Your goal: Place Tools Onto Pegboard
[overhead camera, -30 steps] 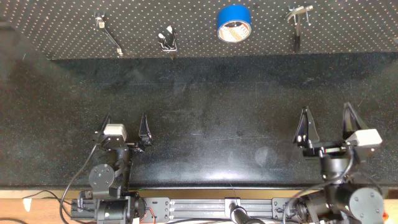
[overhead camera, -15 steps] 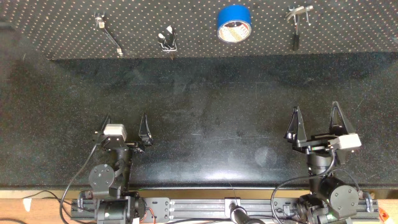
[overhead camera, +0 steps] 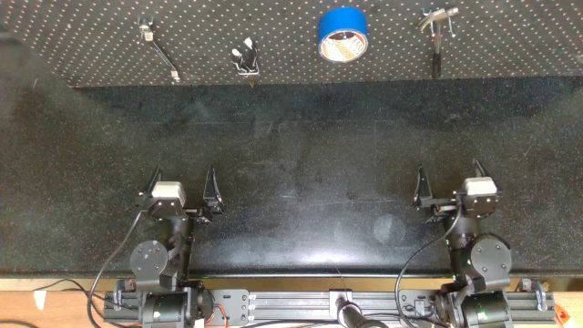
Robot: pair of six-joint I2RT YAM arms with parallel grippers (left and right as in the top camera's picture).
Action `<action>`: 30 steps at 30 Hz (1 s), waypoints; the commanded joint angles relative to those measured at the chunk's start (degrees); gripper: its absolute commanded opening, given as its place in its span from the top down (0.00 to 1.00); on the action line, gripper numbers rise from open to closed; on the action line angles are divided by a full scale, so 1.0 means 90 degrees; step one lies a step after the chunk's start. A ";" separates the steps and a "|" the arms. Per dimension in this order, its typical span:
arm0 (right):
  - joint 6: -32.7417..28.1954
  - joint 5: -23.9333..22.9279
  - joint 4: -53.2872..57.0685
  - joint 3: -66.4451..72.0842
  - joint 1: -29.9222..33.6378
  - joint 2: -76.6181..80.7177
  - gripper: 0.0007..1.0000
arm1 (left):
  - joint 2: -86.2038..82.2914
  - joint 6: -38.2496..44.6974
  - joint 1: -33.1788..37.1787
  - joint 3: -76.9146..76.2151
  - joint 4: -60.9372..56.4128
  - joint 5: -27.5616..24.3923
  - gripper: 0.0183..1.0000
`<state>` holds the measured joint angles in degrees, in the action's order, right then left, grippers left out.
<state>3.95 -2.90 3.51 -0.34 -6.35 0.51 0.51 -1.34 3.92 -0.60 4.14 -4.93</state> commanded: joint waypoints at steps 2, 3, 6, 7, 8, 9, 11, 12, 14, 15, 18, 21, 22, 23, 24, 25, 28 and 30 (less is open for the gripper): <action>-0.0194 -0.0092 0.0058 0.0010 0.0403 -0.0051 0.02 | -0.0034 -0.0034 -0.0027 0.0032 0.0012 0.0041 0.01; -0.0194 -0.0129 0.0056 0.0010 0.0406 -0.0051 0.02 | -0.0034 -0.0034 -0.0027 0.0032 0.0012 0.0041 0.01; -0.0192 -0.0126 0.0044 0.0010 0.0406 -0.0051 0.02 | -0.0034 -0.0034 -0.0027 0.0032 0.0012 0.0041 0.01; -0.0189 -0.0124 0.0036 0.0010 0.0406 -0.0051 0.02 | -0.0034 -0.0034 -0.0027 0.0032 0.0012 0.0041 0.01; -0.0189 -0.0124 0.0036 0.0010 0.0406 -0.0051 0.02 | -0.0034 -0.0034 -0.0027 0.0032 0.0012 0.0041 0.00; -0.0189 -0.0121 0.0036 0.0010 0.0406 -0.0051 0.02 | -0.0034 -0.0034 -0.0027 0.0032 0.0012 0.0041 0.01; -0.0189 -0.0124 0.0036 0.0010 0.0406 -0.0051 0.02 | -0.0034 -0.0034 -0.0027 0.0032 0.0012 0.0041 0.01; -0.0189 -0.0124 0.0036 0.0010 0.0406 -0.0051 0.02 | -0.0034 -0.0034 -0.0027 0.0032 0.0012 0.0041 0.01; -0.0189 -0.0124 0.0036 0.0010 0.0406 -0.0051 0.02 | -0.0034 -0.0034 -0.0027 0.0032 0.0012 0.0041 0.01; -0.0189 -0.0124 0.0036 0.0010 0.0406 -0.0051 0.02 | -0.0034 -0.0034 -0.0027 0.0032 0.0012 0.0041 0.01; -0.0189 -0.0124 0.0036 0.0010 0.0406 -0.0051 0.02 | -0.0034 -0.0034 -0.0027 0.0032 0.0012 0.0041 0.01; -0.0189 -0.0124 0.0036 0.0010 0.0406 -0.0051 0.02 | -0.0034 -0.0034 -0.0027 0.0032 0.0010 0.0041 0.01; -0.0189 -0.0124 0.0036 0.0010 0.0406 -0.0051 0.02 | -0.0034 -0.0034 -0.0027 0.0032 0.0012 0.0041 0.00; -0.0189 -0.0124 0.0036 0.0010 0.0406 -0.0051 0.02 | -0.0034 -0.0034 -0.0027 0.0032 0.0012 0.0041 0.01; -0.0189 -0.0124 0.0036 0.0010 0.0406 -0.0051 0.02 | -0.0034 -0.0034 -0.0027 0.0032 0.0012 0.0041 0.01; -0.0189 -0.0124 0.0036 0.0010 0.0406 -0.0051 0.02 | -0.0034 -0.0034 -0.0027 0.0032 0.0012 0.0041 0.00; -0.0189 -0.0124 0.0036 0.0010 0.0406 -0.0051 0.02 | -0.0034 -0.0034 -0.0027 0.0032 0.0012 0.0041 0.01; -0.0189 -0.0124 0.0036 0.0010 0.0406 -0.0051 0.02 | -0.0034 -0.0034 -0.0027 0.0032 0.0012 0.0041 0.01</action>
<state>3.07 -3.07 3.49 -0.34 -3.05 0.51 0.51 -1.34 3.92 -0.60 4.14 -4.93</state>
